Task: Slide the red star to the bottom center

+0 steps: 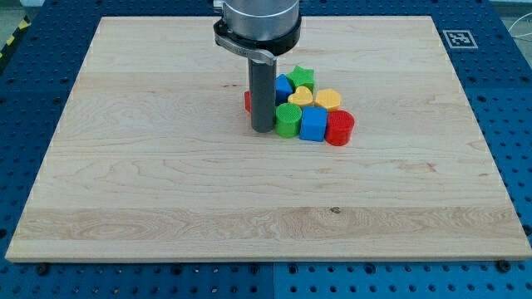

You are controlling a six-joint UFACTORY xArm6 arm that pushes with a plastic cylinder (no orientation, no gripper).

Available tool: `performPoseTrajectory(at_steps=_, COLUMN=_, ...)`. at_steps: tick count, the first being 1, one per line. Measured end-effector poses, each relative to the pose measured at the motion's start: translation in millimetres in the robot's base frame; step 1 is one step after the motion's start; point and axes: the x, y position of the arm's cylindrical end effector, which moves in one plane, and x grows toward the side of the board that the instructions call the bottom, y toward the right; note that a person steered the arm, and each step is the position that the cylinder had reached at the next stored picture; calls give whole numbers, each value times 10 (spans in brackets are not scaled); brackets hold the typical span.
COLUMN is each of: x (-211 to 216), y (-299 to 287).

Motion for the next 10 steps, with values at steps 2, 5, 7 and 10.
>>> performPoseTrajectory(at_steps=2, x=497, y=-75)
performPoseTrajectory(at_steps=5, x=204, y=-993)
performPoseTrajectory(at_steps=7, x=-495, y=-1022)
performPoseTrajectory(at_steps=10, x=-788, y=-271)
